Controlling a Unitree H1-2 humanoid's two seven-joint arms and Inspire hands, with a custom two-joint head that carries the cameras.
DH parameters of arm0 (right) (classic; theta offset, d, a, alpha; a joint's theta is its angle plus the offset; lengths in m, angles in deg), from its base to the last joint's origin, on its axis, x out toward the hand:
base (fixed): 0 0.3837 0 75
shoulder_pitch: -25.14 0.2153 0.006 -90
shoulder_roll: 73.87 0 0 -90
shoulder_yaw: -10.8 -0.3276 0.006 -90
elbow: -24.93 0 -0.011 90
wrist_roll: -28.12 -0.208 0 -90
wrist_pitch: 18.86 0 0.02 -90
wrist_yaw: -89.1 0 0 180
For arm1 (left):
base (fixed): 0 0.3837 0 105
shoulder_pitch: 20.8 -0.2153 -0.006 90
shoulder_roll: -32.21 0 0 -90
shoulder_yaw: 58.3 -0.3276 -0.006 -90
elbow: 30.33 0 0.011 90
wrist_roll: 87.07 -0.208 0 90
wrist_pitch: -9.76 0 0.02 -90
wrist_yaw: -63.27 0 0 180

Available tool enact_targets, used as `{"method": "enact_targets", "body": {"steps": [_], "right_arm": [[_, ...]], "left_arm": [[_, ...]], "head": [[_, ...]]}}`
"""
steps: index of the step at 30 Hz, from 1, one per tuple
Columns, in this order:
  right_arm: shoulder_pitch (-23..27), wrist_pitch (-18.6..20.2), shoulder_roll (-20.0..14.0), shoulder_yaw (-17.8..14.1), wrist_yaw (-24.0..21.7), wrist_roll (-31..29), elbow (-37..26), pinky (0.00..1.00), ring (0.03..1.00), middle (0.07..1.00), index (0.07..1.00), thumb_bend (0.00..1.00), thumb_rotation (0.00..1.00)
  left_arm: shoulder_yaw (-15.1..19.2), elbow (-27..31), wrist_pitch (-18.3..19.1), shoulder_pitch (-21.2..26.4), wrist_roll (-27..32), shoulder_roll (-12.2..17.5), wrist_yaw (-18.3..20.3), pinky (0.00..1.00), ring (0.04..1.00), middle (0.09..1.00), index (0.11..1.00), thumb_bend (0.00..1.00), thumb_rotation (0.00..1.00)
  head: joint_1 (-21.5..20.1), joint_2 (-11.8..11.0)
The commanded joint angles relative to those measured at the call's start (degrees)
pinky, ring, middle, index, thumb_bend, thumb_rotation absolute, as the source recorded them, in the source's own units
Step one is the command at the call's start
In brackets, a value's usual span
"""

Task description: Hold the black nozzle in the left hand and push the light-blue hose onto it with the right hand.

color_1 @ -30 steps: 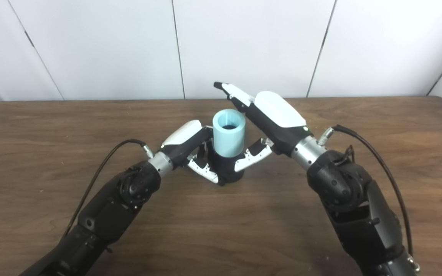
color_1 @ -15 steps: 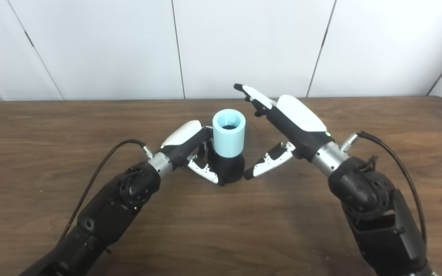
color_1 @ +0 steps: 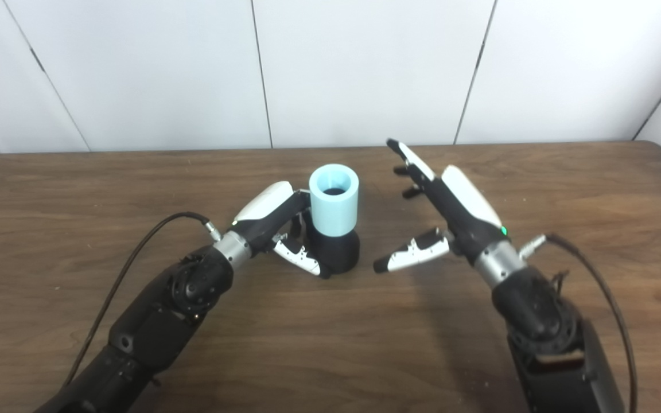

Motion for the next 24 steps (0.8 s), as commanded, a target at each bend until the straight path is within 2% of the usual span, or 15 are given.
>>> {"method": "enact_targets", "body": {"steps": [1,2,3,6,10,23,24], "right_arm": [[1.26,-1.63,0.18,-0.40,2.03,-0.47,-0.78,0.73,0.894,0.992,1.000,0.82,0.03],[0.97,-1.79,0.28,-0.31,2.19,-0.59,-0.63,0.73,0.894,0.993,1.000,0.83,0.04],[0.71,-1.94,0.32,-0.24,2.28,-0.78,-0.48,0.73,0.894,0.993,1.000,0.83,0.04],[0.21,-2.28,0.06,0.06,2.38,-1.17,-0.11,0.74,0.894,0.992,1.000,0.83,0.05],[-0.02,-2.37,-0.30,0.48,2.26,-1.30,-0.02,0.75,0.896,0.993,1.000,0.83,0.05],[-1.28,-3.21,-0.35,0.55,2.68,-2.91,0.29,0.75,0.902,1.000,1.000,0.83,0.05],[-1.40,-3.33,-0.28,0.32,2.80,-3.32,0.30,0.75,0.902,1.000,1.000,0.83,0.05]], "left_arm": [[0.72,-0.09,2.54,-1.17,-0.27,1.04,1.08,0.45,0.492,0.476,0.518,0.52,0.00],[0.87,0.06,2.67,-1.26,-0.21,1.08,1.18,0.49,0.528,0.554,0.603,0.70,0.03],[0.97,0.23,2.82,-1.32,-0.20,1.17,1.37,0.53,0.565,0.616,0.669,0.81,0.05],[0.84,1.06,3.40,-1.44,-0.85,1.78,2.12,0.63,0.709,0.747,0.774,0.90,0.10],[0.52,1.56,3.59,-1.49,-2.03,2.54,2.41,0.72,0.799,0.826,0.829,0.92,0.15],[1.12,3.87,4.93,-2.64,-2.52,3.54,3.64,0.75,0.826,0.856,0.849,0.93,0.17],[1.47,4.27,5.13,-2.92,-2.20,3.69,3.71,0.75,0.826,0.856,0.850,0.93,0.17]], "head": [[0.02,0.02],[0.11,0.16],[0.11,0.16],[0.12,0.24],[0.07,0.05],[0.14,-0.12],[0.11,-0.71]]}}
